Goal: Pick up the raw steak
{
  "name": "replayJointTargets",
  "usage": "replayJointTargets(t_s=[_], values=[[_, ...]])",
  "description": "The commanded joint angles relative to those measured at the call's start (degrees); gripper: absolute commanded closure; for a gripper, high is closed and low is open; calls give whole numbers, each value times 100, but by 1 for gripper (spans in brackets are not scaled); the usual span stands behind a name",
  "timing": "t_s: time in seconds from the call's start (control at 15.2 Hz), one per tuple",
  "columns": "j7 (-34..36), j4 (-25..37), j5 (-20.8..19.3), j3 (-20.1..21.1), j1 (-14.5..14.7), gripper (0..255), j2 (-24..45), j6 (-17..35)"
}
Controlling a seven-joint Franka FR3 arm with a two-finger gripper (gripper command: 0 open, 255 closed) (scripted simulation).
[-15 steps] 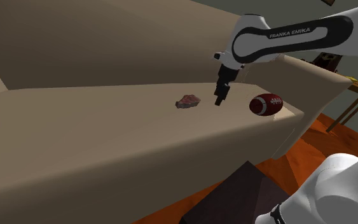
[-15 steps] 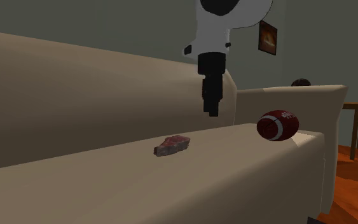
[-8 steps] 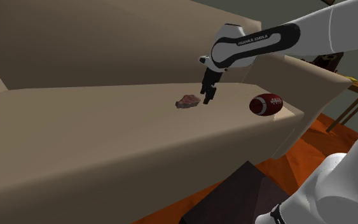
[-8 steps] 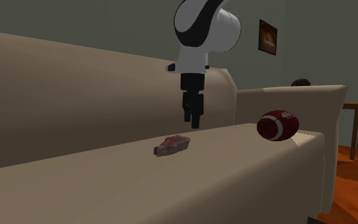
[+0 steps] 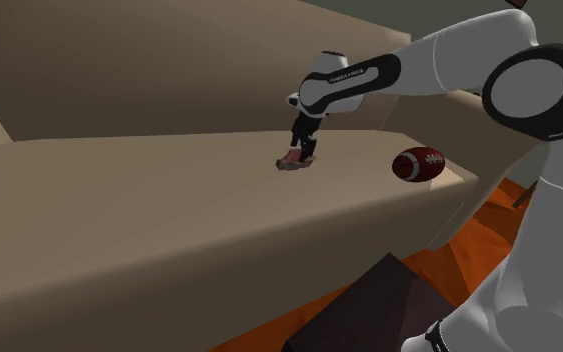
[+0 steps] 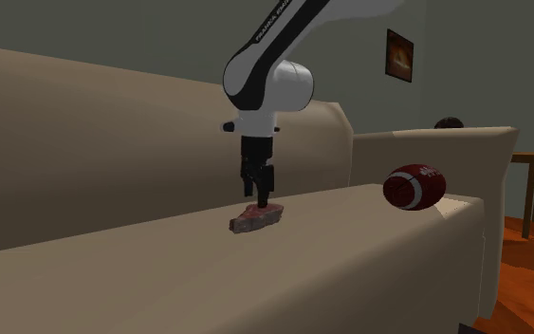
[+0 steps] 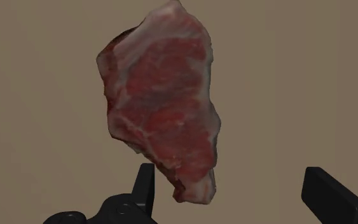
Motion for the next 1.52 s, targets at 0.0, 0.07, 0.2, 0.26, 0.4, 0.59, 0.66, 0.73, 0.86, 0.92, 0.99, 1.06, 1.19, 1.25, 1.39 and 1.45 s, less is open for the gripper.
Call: replayJointTargets(t_s=[0.0,0.07,0.2,0.26,0.4,0.59,0.66,0.73,0.86,0.92,0.99,1.06,1.19,1.25,1.39,1.45], values=[[-310,402,56,91,-39,0,428,76],[-454,633,75,138,-63,0,642,85],[-466,623,81,149,-70,0,693,148],[-469,598,87,153,-73,0,730,210],[-476,551,102,161,-79,0,806,332],[-490,481,129,178,-90,0,952,547],[-490,480,129,178,-90,0,951,547],[-490,481,129,178,-90,0,951,547],[-483,486,128,179,-85,255,955,544],[-484,490,128,179,-86,255,956,542],[-484,496,128,179,-86,255,959,539],[-484,497,128,179,-86,255,960,539],[-482,501,128,179,-85,255,962,537],[-483,501,128,179,-86,255,962,537],[-490,481,129,178,-90,255,951,547],[-486,498,121,173,-87,255,909,487]])
